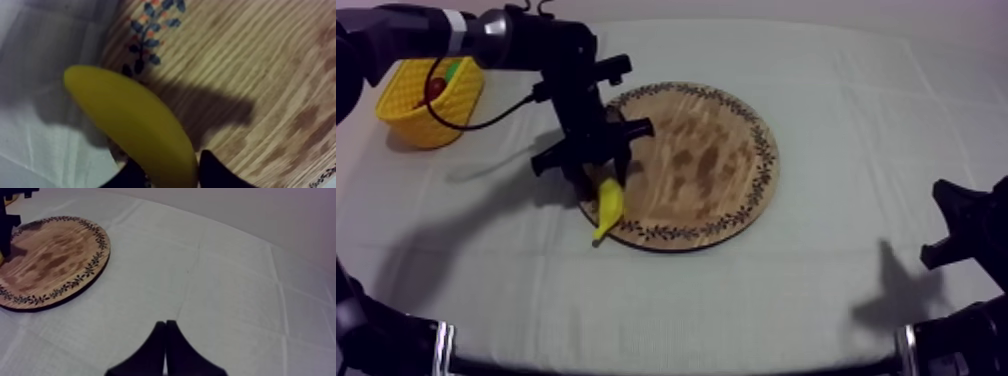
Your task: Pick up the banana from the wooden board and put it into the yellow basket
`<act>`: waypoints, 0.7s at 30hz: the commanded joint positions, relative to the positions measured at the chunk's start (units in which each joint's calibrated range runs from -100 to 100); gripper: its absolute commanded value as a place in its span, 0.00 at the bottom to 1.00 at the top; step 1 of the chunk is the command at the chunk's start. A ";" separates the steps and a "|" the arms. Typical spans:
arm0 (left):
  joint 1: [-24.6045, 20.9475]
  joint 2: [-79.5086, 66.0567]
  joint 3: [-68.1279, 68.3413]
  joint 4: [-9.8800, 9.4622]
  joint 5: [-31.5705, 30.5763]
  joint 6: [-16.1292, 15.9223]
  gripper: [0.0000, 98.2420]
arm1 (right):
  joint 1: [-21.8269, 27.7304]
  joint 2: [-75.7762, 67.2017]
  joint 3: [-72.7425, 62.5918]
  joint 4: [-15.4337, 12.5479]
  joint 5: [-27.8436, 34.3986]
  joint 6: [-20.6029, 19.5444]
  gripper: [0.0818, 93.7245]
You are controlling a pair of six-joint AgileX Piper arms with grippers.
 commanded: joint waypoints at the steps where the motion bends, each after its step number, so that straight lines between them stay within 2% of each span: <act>1: 0.08 -0.28 -0.15 -0.06 0.37 0.08 0.22 | 0.01 0.03 -0.03 0.00 -0.01 -0.01 0.00; 3: 0.17 -1.03 -0.25 -0.20 1.04 0.23 0.17 | 0.01 0.03 -0.03 0.00 -0.01 -0.01 0.00; 6: 0.43 -3.27 -0.77 -0.98 2.75 0.82 0.13 | 0.01 0.03 -0.03 0.00 -0.01 -0.01 0.00; 14: 1.31 -16.23 -1.52 -4.95 8.21 2.98 0.13 | 0.01 0.03 -0.03 0.00 -0.01 -0.01 0.00; 21: -1.16 -29.19 -3.19 -9.40 15.68 0.20 0.15 | 0.01 0.03 -0.03 0.00 -0.01 -0.01 0.00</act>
